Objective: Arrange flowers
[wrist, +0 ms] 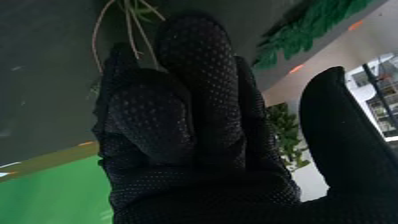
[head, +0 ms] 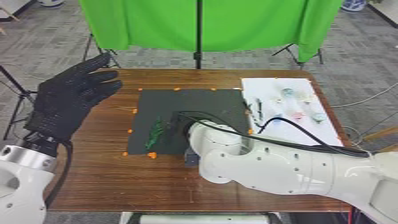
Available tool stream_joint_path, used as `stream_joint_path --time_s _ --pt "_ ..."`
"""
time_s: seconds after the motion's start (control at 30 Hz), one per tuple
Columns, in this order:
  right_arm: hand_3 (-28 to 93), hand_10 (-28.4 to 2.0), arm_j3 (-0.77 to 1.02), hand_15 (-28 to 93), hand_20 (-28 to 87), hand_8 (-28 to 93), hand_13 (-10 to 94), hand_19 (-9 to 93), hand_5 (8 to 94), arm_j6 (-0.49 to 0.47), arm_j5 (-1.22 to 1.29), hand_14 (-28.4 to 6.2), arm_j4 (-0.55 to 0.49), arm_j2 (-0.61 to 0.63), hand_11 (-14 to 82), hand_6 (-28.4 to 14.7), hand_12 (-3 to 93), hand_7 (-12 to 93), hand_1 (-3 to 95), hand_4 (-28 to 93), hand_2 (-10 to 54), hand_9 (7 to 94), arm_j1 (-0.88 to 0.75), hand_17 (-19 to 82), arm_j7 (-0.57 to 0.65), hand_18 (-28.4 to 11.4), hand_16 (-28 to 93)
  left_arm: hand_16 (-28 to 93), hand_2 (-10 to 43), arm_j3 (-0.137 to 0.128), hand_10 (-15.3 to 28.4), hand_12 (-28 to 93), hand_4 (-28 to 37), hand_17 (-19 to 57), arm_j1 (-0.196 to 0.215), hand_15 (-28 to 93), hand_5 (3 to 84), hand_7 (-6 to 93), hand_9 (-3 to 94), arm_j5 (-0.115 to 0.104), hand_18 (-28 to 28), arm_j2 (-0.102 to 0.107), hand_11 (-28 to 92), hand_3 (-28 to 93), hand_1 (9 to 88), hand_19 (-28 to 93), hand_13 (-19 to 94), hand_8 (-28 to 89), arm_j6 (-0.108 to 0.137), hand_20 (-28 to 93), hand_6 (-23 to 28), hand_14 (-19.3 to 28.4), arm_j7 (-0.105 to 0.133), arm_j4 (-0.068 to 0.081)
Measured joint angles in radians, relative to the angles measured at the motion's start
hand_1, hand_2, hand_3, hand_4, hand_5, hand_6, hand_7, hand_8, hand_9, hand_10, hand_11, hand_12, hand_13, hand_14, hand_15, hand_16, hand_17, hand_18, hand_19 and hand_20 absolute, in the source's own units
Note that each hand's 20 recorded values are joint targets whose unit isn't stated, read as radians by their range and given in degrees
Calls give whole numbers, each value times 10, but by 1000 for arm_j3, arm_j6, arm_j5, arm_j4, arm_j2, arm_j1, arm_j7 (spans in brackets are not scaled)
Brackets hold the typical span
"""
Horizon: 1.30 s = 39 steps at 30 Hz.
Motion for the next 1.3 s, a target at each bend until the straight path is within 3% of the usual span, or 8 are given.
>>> stream_joint_path --time_s 0.17,0.47,0.73,1.3 --pt "742 -133 32 721 57 -132 831 894 571 83 -7 -125 -44 15 381 -7 183 124 206 -224 135 927 -28 314 -8 -252 160 -111 87 -4 208 96 -271 -111 2 524 355 148 298 0 244 -6 297 769 225 541 216 -101 0 83 103 275 -9 0" --pt "743 -133 103 713 37 -127 848 909 606 277 -124 -124 -257 155 383 -19 183 115 206 -218 132 937 -137 329 12 -254 166 -111 87 -41 209 96 -270 -111 43 525 357 147 299 1 243 -20 297 770 224 541 216 -100 0 83 104 276 -12 -10" --pt "743 -135 119 704 22 -124 849 915 610 209 -110 -124 -241 266 373 -22 182 113 206 -216 131 937 -198 329 48 -256 167 -111 87 -37 209 96 -271 -111 51 525 358 146 299 0 244 -21 297 769 225 542 216 -99 1 83 105 276 -6 -12" --pt "739 -137 98 699 -10 -124 849 926 638 165 -103 -127 -242 267 370 -24 181 111 207 -215 131 937 -212 328 76 -259 170 -111 87 -28 209 96 -270 -111 33 524 358 147 299 1 243 -23 297 769 225 542 216 -100 -1 82 104 275 -19 -10"
